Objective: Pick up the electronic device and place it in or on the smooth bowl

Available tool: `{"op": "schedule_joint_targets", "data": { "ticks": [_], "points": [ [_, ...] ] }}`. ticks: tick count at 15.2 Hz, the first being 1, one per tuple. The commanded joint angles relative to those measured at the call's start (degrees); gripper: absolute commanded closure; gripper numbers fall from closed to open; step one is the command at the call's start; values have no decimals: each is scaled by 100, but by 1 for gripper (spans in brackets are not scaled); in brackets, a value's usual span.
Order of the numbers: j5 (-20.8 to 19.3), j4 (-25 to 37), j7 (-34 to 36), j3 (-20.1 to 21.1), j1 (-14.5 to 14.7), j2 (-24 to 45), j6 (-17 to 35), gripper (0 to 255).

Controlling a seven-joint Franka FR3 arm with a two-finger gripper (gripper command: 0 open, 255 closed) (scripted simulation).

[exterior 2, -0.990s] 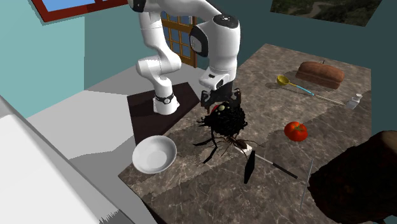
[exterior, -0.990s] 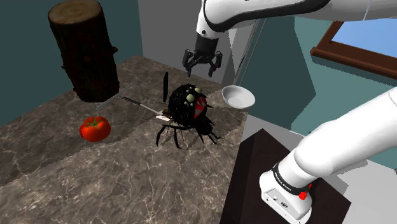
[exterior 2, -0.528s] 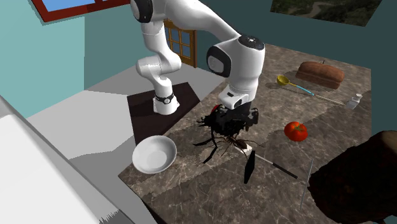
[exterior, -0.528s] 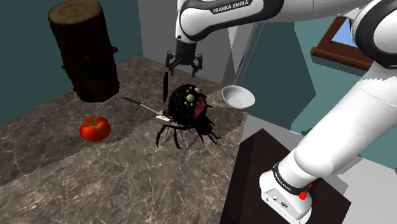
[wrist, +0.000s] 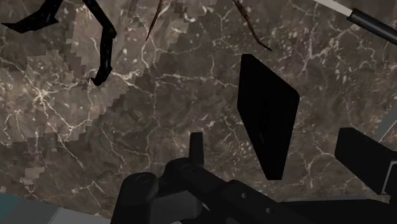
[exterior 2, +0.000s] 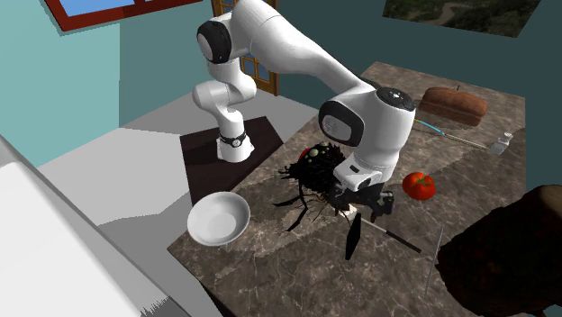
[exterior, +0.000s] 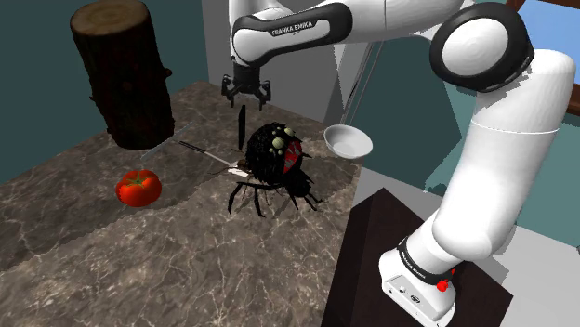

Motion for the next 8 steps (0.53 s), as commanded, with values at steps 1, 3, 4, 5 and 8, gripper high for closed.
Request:
{"op": "schedule_joint_targets", "data": {
  "ticks": [1,3,4,5,8],
  "points": [
    [-200,554,292,-103,144,486,-80,0],
    [-214,542,306,-122,155,532,-23,0],
    [-226,508,314,-130,154,561,38,0],
    [-238,476,322,-137,153,590,99,0],
    [-277,387,347,-160,152,685,278,0]
  ]
}}
